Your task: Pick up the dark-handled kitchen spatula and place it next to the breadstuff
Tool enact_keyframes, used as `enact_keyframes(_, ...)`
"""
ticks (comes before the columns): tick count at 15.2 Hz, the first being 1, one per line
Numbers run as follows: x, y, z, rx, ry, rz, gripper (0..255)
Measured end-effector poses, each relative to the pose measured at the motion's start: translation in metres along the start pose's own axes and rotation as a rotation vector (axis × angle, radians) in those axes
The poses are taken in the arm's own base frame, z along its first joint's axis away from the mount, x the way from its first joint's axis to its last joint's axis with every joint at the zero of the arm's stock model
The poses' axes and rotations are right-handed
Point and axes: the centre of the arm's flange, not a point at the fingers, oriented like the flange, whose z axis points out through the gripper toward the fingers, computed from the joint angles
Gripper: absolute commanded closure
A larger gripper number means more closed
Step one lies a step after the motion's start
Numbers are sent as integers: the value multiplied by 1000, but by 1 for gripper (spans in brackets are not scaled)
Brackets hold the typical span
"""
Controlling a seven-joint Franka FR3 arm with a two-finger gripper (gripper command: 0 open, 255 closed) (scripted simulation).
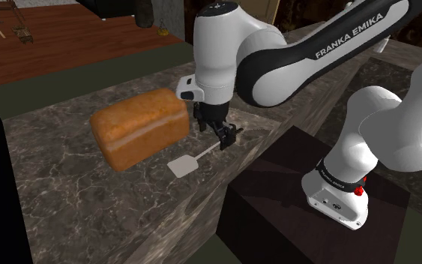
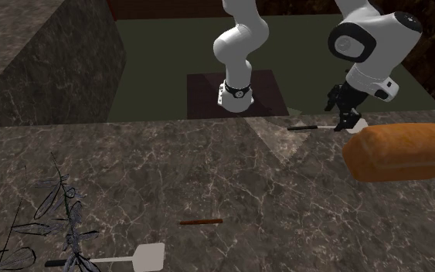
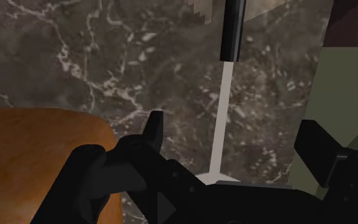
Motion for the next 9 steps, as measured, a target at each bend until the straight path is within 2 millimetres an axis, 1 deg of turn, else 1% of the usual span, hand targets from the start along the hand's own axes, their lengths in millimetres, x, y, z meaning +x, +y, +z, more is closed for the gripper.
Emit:
enact_keyframes(2, 2, -1, -24, 0, 0, 0, 0)
enact_keyframes(3, 2, -2, -29, 0, 0, 0, 0)
enact_keyframes(9, 2, -1, -33, 1, -1, 0, 0)
